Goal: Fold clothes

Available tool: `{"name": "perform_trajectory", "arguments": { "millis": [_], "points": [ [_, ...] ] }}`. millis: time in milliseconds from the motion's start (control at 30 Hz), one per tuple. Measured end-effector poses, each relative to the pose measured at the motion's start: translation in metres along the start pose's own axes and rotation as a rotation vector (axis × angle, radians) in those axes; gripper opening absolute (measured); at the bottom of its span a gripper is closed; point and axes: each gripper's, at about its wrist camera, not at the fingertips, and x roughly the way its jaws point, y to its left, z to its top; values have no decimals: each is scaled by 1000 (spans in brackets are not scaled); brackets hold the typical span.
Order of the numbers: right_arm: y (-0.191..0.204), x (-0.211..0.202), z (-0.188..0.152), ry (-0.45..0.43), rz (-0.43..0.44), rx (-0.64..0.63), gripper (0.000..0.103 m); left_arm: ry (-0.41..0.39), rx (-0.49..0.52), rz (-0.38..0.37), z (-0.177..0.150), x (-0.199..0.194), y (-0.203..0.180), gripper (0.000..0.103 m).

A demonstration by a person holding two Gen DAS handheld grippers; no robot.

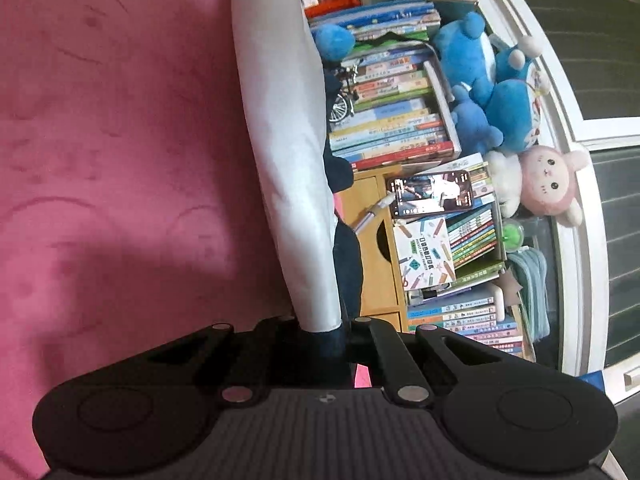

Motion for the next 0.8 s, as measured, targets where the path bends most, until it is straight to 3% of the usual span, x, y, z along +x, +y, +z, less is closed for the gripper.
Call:
{"name": "perform_trajectory", "arguments": {
  "millis": [200, 533, 667, 800],
  "points": [
    [21, -54, -1, -3, 39, 13, 8, 5, 2, -65, -20, -32, -28, 8],
    [58, -84, -22, 8, 46, 2, 12, 68, -39, -89, -43, -40, -47, 11],
    [63, -85, -47, 79, 26, -34, 14, 77, -38, -68, -55, -46, -47, 22],
    [48, -84, -82, 212, -32, 72, 15, 94, -83, -56, -69, -54, -39, 41]
  ]
}}
